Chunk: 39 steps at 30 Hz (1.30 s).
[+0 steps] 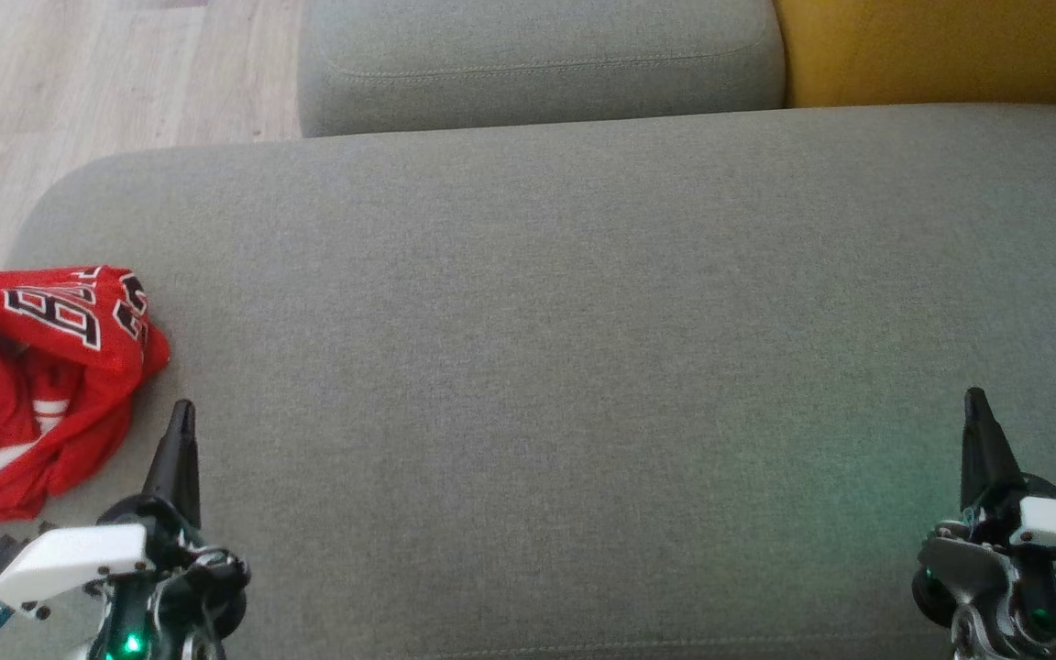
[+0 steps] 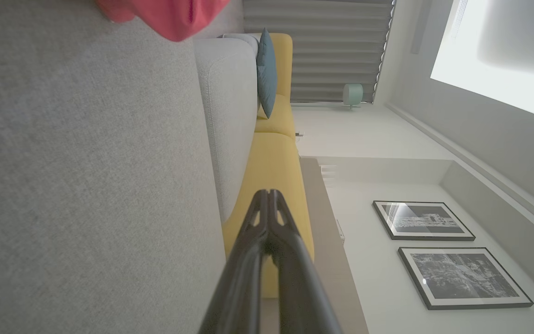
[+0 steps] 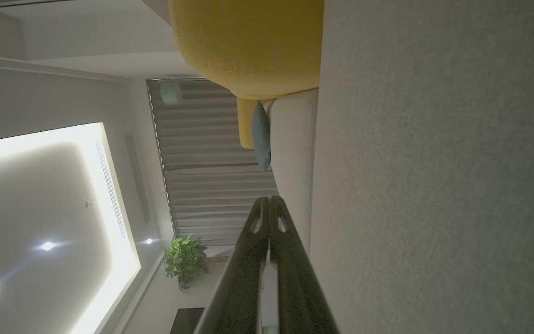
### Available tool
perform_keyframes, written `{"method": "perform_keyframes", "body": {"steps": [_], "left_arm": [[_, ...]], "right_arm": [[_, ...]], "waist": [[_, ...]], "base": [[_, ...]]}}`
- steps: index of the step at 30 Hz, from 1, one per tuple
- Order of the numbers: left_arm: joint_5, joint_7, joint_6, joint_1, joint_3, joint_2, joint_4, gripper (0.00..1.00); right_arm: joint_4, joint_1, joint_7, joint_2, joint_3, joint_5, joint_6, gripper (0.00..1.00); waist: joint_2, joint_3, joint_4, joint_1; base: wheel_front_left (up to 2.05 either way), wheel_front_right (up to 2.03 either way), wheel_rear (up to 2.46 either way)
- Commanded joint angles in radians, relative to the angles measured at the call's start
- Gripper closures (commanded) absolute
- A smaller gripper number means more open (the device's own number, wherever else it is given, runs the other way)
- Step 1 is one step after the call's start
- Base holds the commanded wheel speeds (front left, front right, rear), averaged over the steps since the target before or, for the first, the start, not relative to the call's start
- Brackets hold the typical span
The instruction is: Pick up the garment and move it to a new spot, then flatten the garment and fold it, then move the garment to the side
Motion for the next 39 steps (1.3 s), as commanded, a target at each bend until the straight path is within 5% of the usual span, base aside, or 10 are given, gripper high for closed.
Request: {"method": "perform_keyframes", "body": {"steps": [1, 28, 29, 39], "left_arm": [[0.012, 0.007, -0.007, -0.056, 0.035, 0.008, -0.03, 1.0], [0.012, 0.007, -0.007, -0.056, 0.035, 0.008, -0.03, 1.0], [0.0, -0.001, 0.001, 0.005, -0.002, -0.001, 0.017, 0.0], [0.012, -0.02, 0.001, 0.015, -0.019, -0.004, 0.03, 0.0]], "right_arm": [[-0.031, -0.055, 0.003, -0.005, 0.021, -0.003, 0.004, 1.0], [-0.031, -0.055, 0.003, -0.005, 0.021, -0.003, 0.004, 1.0], [0.015, 0.004, 0.0, 0.001, 0.001, 0.0, 0.0, 0.0], [0.025, 0.013, -0.021, 0.001, 0.024, -0.013, 0.0, 0.0]], "waist": [[-0.0001, 0.0, 0.0, 0.0], [-0.0001, 0.0, 0.0, 0.0], [-0.0001, 0.0, 0.0, 0.0], [-0.0001, -0.001, 0.0, 0.0]], "base": [[0.0, 0.0, 0.0], [0.0, 0.0, 0.0], [0.0, 0.0, 0.0], [0.0, 0.0, 0.0]]}}
